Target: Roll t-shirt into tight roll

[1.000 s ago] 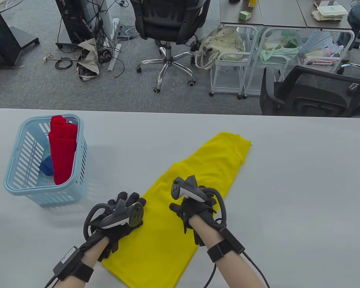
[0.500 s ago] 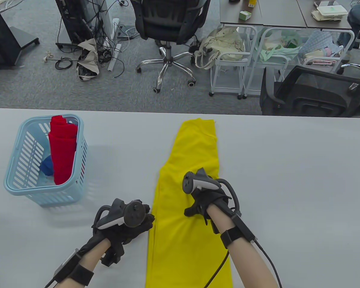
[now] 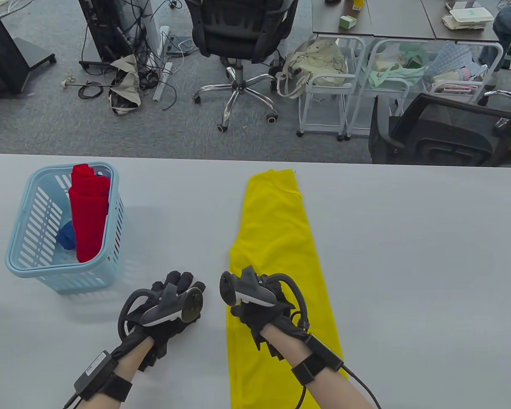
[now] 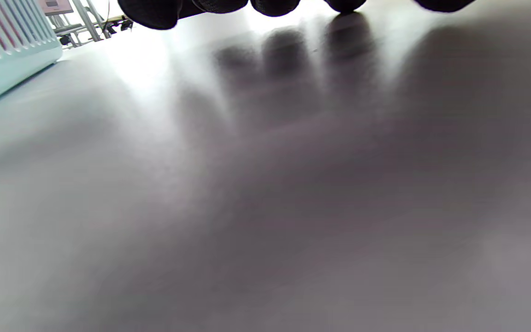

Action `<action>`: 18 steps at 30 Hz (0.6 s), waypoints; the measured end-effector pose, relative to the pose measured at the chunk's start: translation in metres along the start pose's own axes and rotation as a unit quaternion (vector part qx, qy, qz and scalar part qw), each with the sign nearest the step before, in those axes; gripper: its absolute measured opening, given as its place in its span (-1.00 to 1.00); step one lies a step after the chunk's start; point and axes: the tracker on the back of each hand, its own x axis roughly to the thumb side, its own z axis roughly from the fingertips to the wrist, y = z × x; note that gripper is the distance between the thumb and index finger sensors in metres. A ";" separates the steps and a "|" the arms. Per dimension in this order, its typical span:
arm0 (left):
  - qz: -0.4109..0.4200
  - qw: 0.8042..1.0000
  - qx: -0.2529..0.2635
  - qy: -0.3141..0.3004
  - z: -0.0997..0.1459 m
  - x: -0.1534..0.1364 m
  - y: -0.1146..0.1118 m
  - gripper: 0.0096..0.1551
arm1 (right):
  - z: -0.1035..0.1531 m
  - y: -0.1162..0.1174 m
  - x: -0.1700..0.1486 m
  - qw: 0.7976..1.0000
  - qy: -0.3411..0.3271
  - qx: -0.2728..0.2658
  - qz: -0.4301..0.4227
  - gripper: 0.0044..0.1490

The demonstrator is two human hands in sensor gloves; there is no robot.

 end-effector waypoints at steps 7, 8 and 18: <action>0.026 1.000 -0.007 0.013 0.000 -0.011 -0.001 -0.19 | -0.009 0.004 0.009 1.000 0.026 -0.013 -0.005 -0.41; 0.024 1.000 -0.007 0.011 0.000 -0.009 -0.001 -0.18 | -0.009 0.004 0.009 0.999 0.029 -0.022 -0.006 -0.49; 0.044 0.996 0.010 -0.076 0.011 0.031 0.014 -0.13 | 0.000 0.000 -0.020 0.996 0.010 -0.015 -0.086 -0.57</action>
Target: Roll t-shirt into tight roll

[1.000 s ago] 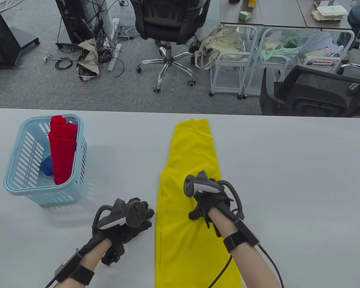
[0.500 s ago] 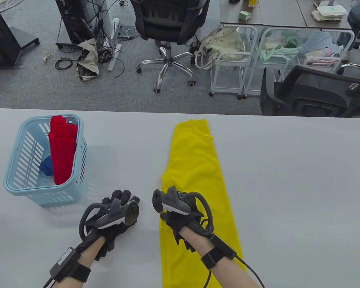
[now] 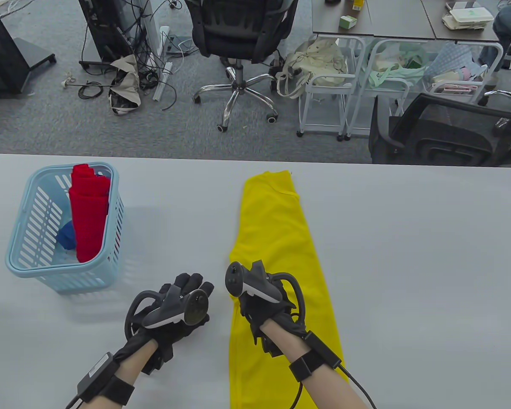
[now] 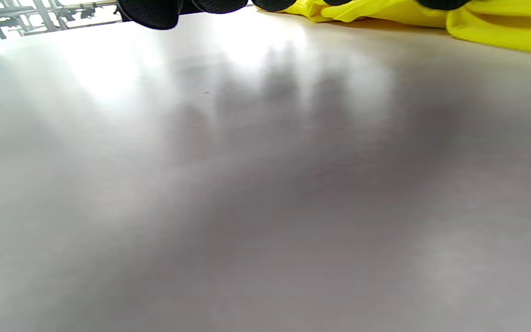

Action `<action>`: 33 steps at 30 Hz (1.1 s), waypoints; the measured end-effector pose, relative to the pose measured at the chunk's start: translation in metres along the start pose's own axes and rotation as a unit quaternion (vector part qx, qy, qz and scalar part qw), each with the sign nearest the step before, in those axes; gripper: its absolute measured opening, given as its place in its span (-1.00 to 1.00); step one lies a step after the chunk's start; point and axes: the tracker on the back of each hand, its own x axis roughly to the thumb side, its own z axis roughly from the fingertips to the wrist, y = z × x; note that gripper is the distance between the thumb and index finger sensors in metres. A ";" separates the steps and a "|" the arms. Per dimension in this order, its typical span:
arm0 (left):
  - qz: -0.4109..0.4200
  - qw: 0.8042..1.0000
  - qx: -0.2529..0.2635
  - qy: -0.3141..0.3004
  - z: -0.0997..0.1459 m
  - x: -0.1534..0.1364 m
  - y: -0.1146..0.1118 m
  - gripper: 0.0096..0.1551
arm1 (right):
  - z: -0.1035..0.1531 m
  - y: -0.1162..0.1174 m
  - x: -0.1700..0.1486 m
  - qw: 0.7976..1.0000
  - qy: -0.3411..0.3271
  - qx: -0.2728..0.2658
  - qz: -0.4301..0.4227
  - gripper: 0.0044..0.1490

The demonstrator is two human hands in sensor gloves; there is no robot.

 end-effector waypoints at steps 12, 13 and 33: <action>-0.057 0.994 -0.007 -0.090 0.000 0.058 -0.006 -0.17 | 0.012 -0.011 -0.023 0.999 -0.008 -0.019 -0.029 -0.58; -0.066 0.994 -0.016 -0.090 -0.003 0.061 -0.009 -0.18 | 0.015 -0.013 -0.026 0.999 -0.010 -0.024 -0.035 -0.57; -0.130 0.985 0.099 -0.058 0.029 0.077 0.023 -0.22 | 0.073 -0.033 -0.125 0.994 0.033 -0.064 -0.079 -0.24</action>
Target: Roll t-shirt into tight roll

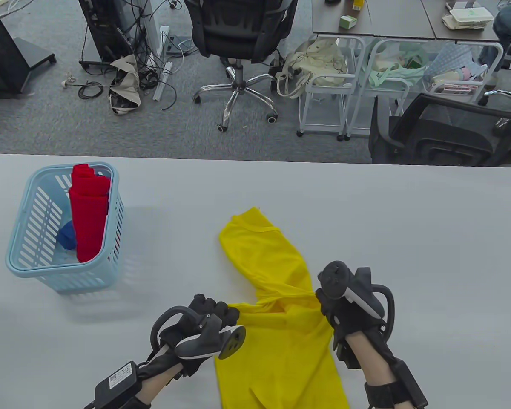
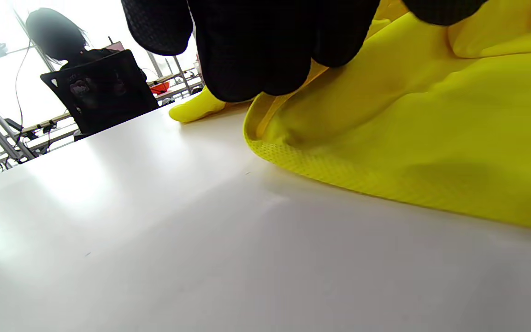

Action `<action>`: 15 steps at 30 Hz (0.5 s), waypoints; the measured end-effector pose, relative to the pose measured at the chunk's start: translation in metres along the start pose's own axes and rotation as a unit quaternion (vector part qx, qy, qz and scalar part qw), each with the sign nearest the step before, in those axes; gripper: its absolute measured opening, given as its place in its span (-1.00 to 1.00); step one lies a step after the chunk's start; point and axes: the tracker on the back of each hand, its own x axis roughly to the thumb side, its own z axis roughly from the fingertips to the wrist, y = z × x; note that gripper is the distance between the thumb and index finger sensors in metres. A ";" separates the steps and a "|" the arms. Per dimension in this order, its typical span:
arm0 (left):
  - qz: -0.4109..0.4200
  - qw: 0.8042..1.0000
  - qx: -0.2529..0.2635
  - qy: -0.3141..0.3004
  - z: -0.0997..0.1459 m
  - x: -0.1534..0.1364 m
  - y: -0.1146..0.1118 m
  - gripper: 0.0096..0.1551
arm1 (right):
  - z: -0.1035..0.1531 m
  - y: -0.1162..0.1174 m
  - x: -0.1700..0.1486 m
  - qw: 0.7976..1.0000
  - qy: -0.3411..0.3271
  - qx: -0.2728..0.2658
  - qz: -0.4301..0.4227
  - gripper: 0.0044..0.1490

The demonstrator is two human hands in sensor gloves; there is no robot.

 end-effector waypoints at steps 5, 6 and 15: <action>0.001 0.998 -0.061 -0.021 -0.010 0.004 -0.019 -0.14 | -0.023 0.021 0.072 0.976 -0.128 0.063 0.166 -0.01; -0.002 0.996 -0.088 -0.016 -0.012 0.004 -0.024 -0.14 | -0.033 0.031 0.082 0.966 -0.131 0.071 0.212 0.00; -0.017 0.993 -0.108 0.049 -0.017 -0.025 -0.029 -0.22 | -0.058 0.019 0.080 0.979 -0.082 -0.015 0.183 -0.33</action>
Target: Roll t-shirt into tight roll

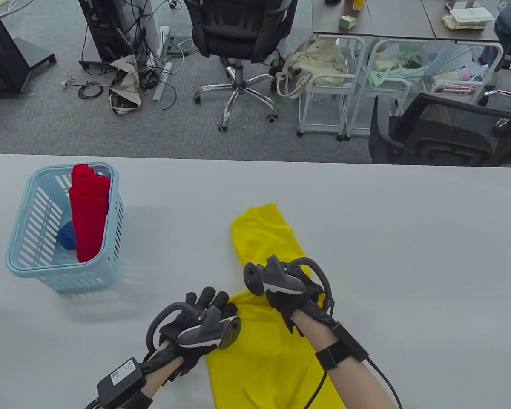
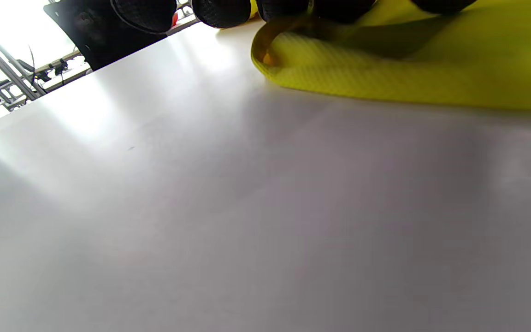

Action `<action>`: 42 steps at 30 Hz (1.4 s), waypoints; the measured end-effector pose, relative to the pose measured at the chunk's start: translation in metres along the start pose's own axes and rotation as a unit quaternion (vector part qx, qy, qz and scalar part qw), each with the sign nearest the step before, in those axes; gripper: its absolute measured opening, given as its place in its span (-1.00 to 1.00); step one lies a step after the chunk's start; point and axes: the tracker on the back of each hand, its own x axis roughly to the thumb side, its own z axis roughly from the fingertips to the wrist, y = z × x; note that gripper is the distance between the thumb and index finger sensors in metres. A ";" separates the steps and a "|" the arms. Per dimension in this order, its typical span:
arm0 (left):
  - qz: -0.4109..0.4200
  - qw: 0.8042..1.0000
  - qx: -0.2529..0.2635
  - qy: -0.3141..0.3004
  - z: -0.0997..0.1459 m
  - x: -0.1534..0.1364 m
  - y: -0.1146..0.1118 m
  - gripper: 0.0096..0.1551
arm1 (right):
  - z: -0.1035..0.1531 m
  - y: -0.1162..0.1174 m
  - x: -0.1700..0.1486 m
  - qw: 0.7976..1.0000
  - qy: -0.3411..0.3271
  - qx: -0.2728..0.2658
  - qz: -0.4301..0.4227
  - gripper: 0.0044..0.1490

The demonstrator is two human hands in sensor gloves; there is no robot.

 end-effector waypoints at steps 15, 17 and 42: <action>0.071 0.979 -0.025 0.189 0.015 -0.086 -0.005 -0.23 | 0.073 0.052 -0.162 0.922 0.334 0.038 -0.191 -0.24; 0.068 0.981 0.003 0.183 0.018 -0.080 0.004 -0.20 | 0.075 0.060 -0.166 0.920 0.336 0.058 -0.194 -0.19; 0.021 0.995 -0.008 0.100 -0.003 -0.036 -0.003 -0.23 | 0.053 0.063 -0.125 0.941 0.301 0.153 -0.022 -0.11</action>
